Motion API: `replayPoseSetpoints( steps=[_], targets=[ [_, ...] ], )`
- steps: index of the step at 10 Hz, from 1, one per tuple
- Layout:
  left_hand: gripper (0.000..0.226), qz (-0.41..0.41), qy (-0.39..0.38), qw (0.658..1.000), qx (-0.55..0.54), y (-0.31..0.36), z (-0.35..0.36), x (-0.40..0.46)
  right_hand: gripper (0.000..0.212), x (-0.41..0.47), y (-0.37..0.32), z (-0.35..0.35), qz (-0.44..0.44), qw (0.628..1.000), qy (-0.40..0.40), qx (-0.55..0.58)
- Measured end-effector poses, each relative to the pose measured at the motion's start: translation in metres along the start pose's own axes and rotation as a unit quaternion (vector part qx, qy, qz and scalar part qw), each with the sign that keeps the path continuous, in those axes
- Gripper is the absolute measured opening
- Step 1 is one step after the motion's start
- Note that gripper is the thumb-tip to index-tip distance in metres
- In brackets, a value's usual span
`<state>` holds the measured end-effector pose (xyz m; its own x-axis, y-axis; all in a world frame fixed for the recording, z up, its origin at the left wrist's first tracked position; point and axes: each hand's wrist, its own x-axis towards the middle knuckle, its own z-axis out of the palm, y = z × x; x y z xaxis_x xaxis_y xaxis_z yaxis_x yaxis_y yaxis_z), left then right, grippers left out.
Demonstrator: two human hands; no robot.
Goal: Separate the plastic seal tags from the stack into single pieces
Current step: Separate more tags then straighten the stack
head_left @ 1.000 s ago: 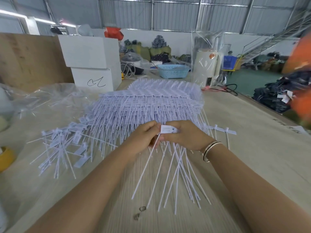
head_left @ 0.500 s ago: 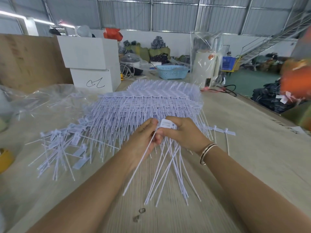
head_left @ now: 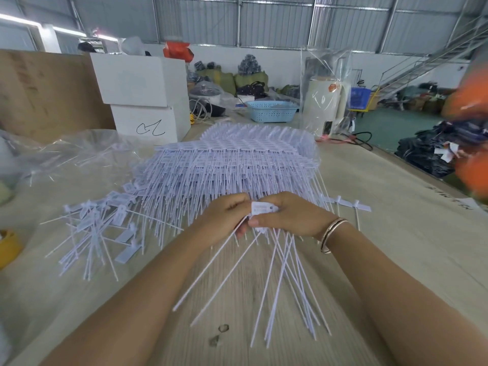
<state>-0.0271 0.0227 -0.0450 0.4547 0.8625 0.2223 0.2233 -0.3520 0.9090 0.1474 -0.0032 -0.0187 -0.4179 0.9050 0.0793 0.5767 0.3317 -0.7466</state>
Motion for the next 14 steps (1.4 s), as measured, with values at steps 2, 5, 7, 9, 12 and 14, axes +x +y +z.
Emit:
replayPoseSetpoints(
  steps=[2, 5, 7, 9, 12, 14],
  targets=[
    [0.027, -0.037, 0.05, 0.996, -0.064, 0.0, 0.008, 0.005, 0.01, 0.002, -0.003, 0.004, 0.016, 0.994, 0.106, -0.003],
    [0.029, -0.061, 0.095, 0.994, -0.004, -0.006, -0.016, 0.001, 0.026, -0.007, -0.003, -0.016, 0.006, 0.995, 0.09, 0.037],
    [0.015, -0.011, 0.076, 0.997, 0.025, -0.003, -0.002, 0.009, 0.027, 0.001, -0.007, -0.02, 0.009, 1.0, 0.014, 0.012],
    [0.018, -0.107, 0.183, 0.954, -0.213, -0.005, 0.011, 0.02, 0.018, 0.022, -0.008, -0.013, -0.012, 0.994, 0.104, 0.011],
    [0.056, -0.136, 0.069, 0.882, -0.445, 0.015, 0.015, 0.024, 0.025, 0.057, -0.017, 0.011, -0.025, 0.964, 0.254, -0.07],
    [0.058, -0.162, 0.198, 0.964, -0.072, 0.01, -0.014, 0.017, 0.05, 0.063, -0.027, 0.025, -0.023, 0.963, 0.231, -0.134]
  ],
)
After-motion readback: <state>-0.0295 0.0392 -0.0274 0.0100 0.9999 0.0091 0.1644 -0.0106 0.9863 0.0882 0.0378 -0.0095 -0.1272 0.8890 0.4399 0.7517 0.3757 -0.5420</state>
